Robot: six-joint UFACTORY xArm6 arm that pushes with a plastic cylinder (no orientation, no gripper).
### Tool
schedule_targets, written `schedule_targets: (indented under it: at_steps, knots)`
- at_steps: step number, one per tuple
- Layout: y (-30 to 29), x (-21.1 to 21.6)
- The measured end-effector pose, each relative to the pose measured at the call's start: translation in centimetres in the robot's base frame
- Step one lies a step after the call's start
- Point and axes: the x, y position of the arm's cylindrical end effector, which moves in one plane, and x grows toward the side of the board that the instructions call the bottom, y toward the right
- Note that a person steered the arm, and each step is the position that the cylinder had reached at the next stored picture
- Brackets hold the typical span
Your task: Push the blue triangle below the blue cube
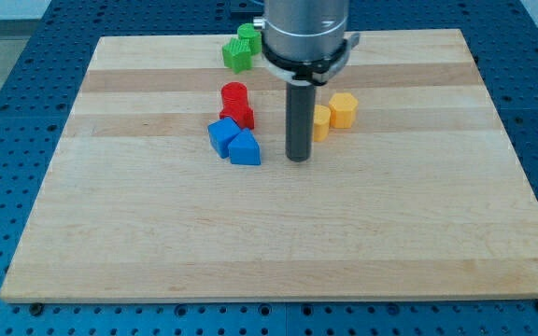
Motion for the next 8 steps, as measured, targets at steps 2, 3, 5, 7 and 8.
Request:
schedule_targets:
  at_steps: [2, 3, 5, 7, 8]
  knots:
    - [-3.1, 1.3]
    - [-4.2, 1.5]
    - [-5.1, 2.3]
    - [-5.8, 3.3]
    - [-5.8, 3.3]
